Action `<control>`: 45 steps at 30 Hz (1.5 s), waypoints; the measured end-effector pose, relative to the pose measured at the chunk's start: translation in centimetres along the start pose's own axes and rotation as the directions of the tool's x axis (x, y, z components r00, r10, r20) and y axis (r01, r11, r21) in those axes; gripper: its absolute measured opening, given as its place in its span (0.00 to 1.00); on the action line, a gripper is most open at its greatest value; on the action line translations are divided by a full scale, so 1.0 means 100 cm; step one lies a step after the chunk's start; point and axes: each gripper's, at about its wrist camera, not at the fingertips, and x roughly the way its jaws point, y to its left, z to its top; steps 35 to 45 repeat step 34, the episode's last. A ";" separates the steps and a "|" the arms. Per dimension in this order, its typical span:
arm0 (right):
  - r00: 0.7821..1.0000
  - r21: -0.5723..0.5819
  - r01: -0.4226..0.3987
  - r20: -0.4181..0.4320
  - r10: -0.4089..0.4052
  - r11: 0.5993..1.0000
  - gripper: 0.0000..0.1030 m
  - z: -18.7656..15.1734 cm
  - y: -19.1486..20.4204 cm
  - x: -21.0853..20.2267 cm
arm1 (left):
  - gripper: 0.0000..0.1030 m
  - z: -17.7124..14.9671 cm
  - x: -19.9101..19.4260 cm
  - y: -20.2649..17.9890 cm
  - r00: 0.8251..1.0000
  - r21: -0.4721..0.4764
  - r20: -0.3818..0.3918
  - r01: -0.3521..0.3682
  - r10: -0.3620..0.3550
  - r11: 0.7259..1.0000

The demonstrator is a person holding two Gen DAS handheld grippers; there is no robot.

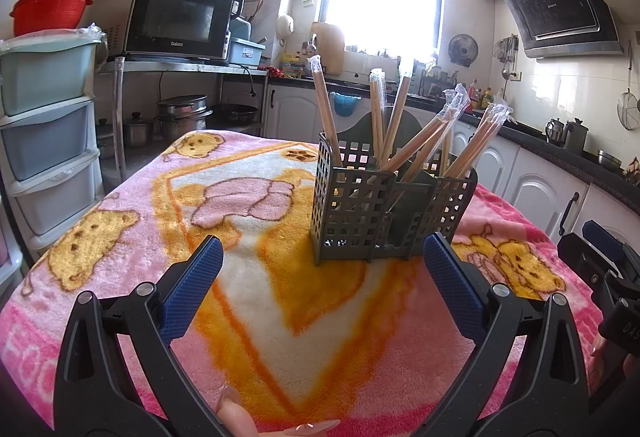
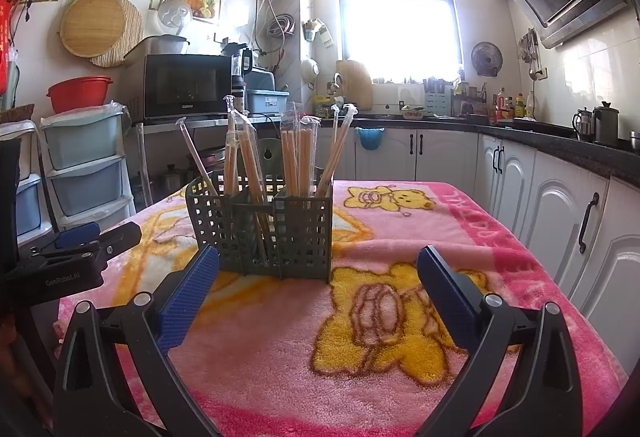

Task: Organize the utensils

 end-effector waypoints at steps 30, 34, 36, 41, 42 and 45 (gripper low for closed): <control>0.983 0.032 0.107 -0.150 -0.101 0.994 0.94 0.017 -0.034 0.026 | 0.90 0.015 0.017 0.032 0.989 -0.087 -0.139 -0.064 0.052 0.994; 0.913 0.026 0.253 -0.336 -0.230 0.967 0.94 0.025 -0.095 0.076 | 0.90 0.037 0.046 0.085 0.940 -0.034 -0.249 -0.249 0.233 0.968; 0.913 0.026 0.253 -0.336 -0.230 0.967 0.94 0.025 -0.095 0.076 | 0.90 0.037 0.046 0.085 0.940 -0.034 -0.249 -0.249 0.233 0.968; 0.913 0.026 0.253 -0.336 -0.230 0.967 0.94 0.025 -0.095 0.076 | 0.90 0.037 0.046 0.085 0.940 -0.034 -0.249 -0.249 0.233 0.968; 0.913 0.026 0.253 -0.336 -0.230 0.967 0.94 0.025 -0.095 0.076 | 0.90 0.037 0.046 0.085 0.940 -0.034 -0.249 -0.249 0.233 0.968; 0.913 0.026 0.253 -0.336 -0.230 0.967 0.94 0.025 -0.095 0.076 | 0.90 0.037 0.046 0.085 0.940 -0.034 -0.249 -0.249 0.233 0.968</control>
